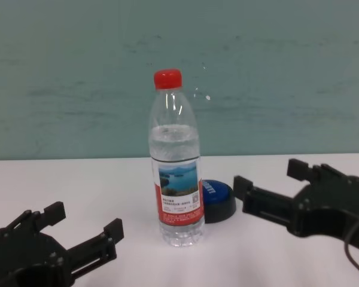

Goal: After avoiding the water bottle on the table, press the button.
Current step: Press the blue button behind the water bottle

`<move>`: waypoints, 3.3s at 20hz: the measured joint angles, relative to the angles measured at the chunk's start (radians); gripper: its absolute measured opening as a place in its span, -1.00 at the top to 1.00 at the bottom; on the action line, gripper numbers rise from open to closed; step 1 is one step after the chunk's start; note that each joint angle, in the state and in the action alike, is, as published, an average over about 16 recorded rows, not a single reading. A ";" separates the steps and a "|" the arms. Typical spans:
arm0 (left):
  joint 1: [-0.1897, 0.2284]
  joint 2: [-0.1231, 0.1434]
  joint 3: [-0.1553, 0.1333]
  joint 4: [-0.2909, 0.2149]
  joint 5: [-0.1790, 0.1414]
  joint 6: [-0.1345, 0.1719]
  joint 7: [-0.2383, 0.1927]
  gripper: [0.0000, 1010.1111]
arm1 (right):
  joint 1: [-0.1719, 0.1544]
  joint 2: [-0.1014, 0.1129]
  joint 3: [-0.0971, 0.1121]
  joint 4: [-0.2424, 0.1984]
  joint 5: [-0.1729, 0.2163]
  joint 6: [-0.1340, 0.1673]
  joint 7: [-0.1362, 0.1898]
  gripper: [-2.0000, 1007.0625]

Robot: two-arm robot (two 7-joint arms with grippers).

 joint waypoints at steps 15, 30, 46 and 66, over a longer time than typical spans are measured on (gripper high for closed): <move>0.000 0.000 0.000 0.000 0.000 0.000 0.000 -0.98 | 0.128 -0.026 -0.045 0.077 -0.022 0.039 0.008 -0.99; 0.000 0.000 0.000 0.000 0.000 0.000 0.000 -0.98 | 0.205 -0.062 -0.076 0.182 -0.052 0.042 0.002 -0.99; 0.000 0.000 0.000 0.000 0.000 0.000 0.000 -0.98 | 0.246 -0.084 -0.094 0.243 -0.074 0.038 0.010 -0.99; 0.000 0.000 0.000 0.000 0.000 0.000 0.000 -0.98 | 0.243 -0.081 -0.090 0.244 -0.077 0.037 0.009 -0.99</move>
